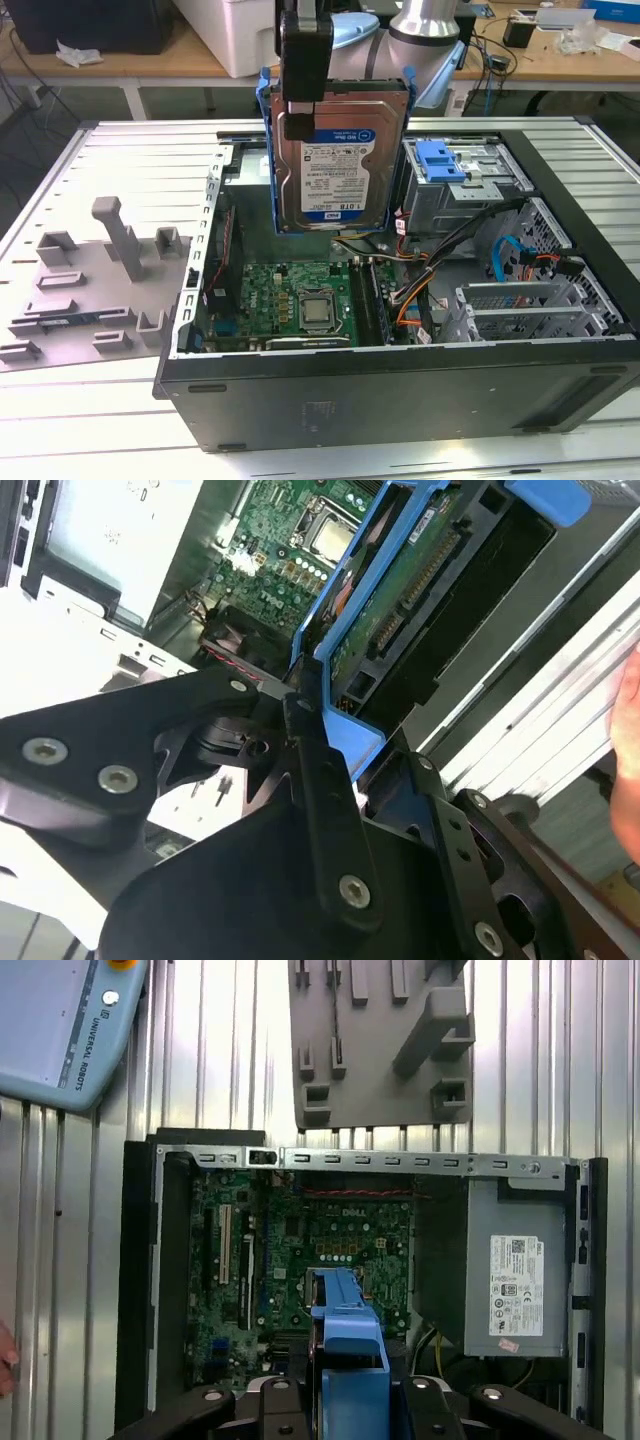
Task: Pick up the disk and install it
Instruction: 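Pick up the disk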
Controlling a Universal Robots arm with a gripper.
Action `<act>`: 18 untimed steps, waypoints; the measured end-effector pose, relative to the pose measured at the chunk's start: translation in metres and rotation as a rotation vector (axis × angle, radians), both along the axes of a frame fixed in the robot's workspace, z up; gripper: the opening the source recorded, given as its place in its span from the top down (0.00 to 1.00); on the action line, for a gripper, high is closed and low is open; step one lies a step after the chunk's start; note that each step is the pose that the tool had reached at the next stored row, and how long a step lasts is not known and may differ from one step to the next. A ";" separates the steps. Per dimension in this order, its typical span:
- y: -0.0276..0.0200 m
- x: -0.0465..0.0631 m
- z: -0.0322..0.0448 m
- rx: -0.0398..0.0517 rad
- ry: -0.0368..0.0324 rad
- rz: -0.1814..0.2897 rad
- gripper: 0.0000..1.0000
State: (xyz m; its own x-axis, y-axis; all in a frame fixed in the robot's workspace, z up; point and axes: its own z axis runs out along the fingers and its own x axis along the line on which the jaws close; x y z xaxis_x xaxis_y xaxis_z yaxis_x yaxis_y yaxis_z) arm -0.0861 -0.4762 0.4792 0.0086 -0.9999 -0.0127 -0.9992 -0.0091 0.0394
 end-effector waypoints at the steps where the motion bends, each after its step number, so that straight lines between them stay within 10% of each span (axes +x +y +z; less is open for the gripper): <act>1: 0.0001 0.000 -0.0001 -0.0028 0.0000 -0.010 0.63; 5: 0.0001 0.001 0.0000 -0.0137 0.0016 -0.017 0.63; 18: -0.0004 0.002 0.0000 -0.0059 0.0020 -0.016 0.63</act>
